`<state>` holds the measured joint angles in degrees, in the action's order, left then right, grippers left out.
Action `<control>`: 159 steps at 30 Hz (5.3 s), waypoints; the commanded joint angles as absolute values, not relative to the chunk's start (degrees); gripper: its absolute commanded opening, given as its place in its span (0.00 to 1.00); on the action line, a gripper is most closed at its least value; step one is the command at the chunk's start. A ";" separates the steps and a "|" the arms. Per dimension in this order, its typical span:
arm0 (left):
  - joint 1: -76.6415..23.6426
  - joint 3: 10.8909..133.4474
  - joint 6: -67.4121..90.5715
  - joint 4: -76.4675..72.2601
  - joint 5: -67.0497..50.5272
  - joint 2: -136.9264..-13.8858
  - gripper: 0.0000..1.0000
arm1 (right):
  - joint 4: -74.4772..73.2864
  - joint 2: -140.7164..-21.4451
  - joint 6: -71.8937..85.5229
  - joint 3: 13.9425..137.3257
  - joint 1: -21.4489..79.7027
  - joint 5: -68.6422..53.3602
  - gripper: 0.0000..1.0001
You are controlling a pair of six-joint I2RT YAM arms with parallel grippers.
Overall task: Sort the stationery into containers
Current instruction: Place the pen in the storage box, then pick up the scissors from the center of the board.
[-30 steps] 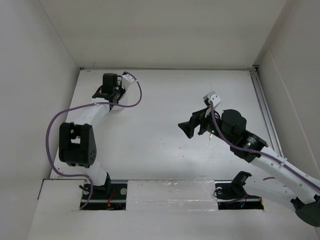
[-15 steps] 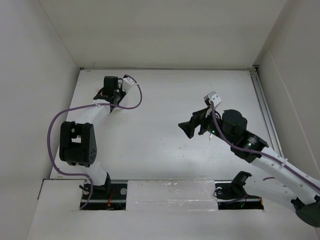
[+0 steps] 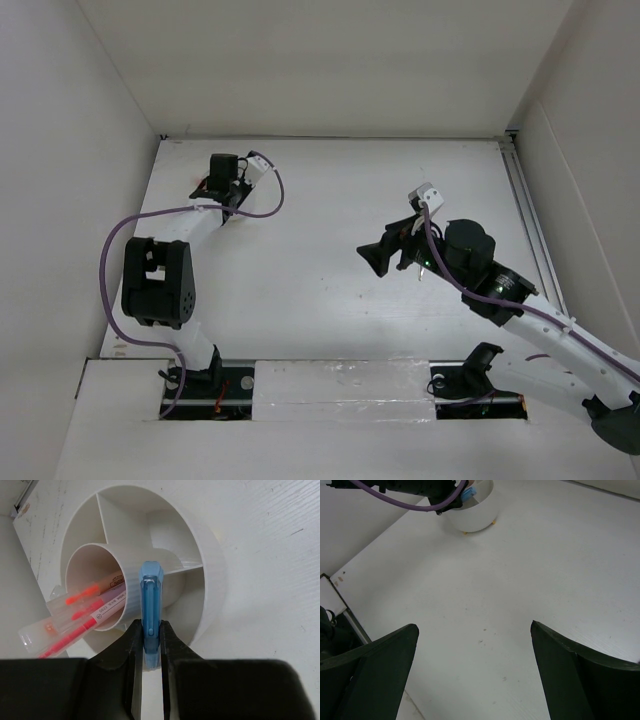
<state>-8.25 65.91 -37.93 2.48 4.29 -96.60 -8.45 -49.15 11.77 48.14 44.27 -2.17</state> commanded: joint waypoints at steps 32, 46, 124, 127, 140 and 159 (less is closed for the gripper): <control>-8.26 70.58 -29.10 2.81 0.44 -80.87 0.49 | -4.83 -50.36 11.95 47.90 44.47 1.05 1.00; -11.07 69.09 15.37 -0.61 -12.82 -63.20 1.00 | -18.19 -64.15 25.47 49.49 25.76 18.89 1.00; -11.07 54.75 22.68 -2.20 -4.22 -37.08 1.00 | -25.22 -102.66 16.96 64.60 1.49 5.01 0.07; -11.07 54.76 22.68 -2.20 -4.22 -37.09 1.00 | -25.22 -102.66 16.96 64.60 0.97 4.39 0.12; -11.07 56.87 22.76 -2.20 -19.84 -43.32 1.00 | -22.50 -98.19 15.91 64.25 4.30 1.31 0.00; -11.60 48.16 41.92 -31.11 -63.28 -59.06 1.00 | -13.10 -75.75 19.15 72.24 34.26 7.02 0.00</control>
